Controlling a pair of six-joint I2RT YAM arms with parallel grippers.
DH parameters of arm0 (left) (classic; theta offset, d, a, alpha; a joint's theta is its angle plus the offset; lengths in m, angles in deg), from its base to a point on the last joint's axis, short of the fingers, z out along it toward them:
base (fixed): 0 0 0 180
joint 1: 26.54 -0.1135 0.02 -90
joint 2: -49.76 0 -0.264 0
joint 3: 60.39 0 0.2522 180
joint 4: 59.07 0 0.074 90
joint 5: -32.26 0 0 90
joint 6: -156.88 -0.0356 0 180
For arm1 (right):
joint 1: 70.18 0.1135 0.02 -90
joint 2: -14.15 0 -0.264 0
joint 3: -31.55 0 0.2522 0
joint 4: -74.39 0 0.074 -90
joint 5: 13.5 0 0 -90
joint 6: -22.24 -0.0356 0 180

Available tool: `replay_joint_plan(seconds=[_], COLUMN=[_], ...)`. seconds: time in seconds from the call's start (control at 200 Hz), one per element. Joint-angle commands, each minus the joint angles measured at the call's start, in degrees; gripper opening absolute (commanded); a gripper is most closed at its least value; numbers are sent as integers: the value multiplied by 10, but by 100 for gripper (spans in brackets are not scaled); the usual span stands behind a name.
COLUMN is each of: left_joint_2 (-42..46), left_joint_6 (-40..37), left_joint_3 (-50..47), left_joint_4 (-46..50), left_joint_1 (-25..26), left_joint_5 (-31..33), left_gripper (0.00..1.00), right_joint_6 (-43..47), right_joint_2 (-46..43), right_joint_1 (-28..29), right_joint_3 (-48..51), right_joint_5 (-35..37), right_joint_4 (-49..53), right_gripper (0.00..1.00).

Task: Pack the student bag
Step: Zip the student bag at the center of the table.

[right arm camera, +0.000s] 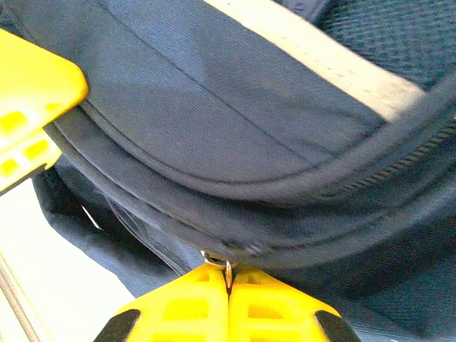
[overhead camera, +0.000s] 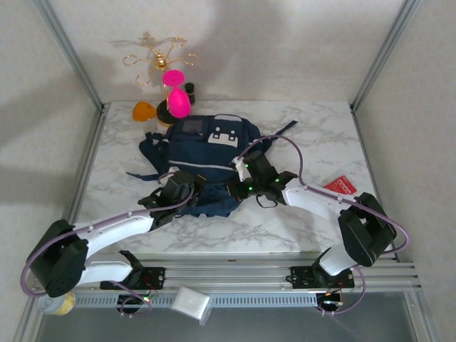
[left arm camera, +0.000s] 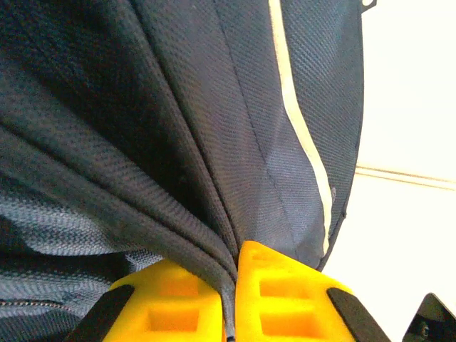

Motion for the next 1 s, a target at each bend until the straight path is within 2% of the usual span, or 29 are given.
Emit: replay_joint_plan(seconds=[0.0,0.275,0.541,0.666,0.776,0.866,0.996], left_joint_2=[39,82,94,97,98,101,119], left_joint_6=[-74,-179,-251,-254,-243,-223,-175], left_joint_3=[-16,-27,-22,-28,-30,-27,-24], left_joint_4=[90,135,158,139,121,105,80], left_joint_1=[-59,-157,-237,-246,-246,-245,-249], left_joint_5=[74,21,-28,-54,-77,-99,-121], left_gripper=[0,0,0,0,0,0,0], right_joint_6=[44,126,121,114,106,96,96], right_joint_2=[-31,-38,-14,-4,10,45,103], right_joint_1=[-23,-28,-52,-51,-19,4,16], right_joint_3=[13,-5,-24,-28,-40,-73,-121], right_joint_5=[81,85,147,97,36,23,-3], right_joint_4=[24,3,29,13,-28,-35,-36], right_gripper=[0,0,0,0,0,19,32])
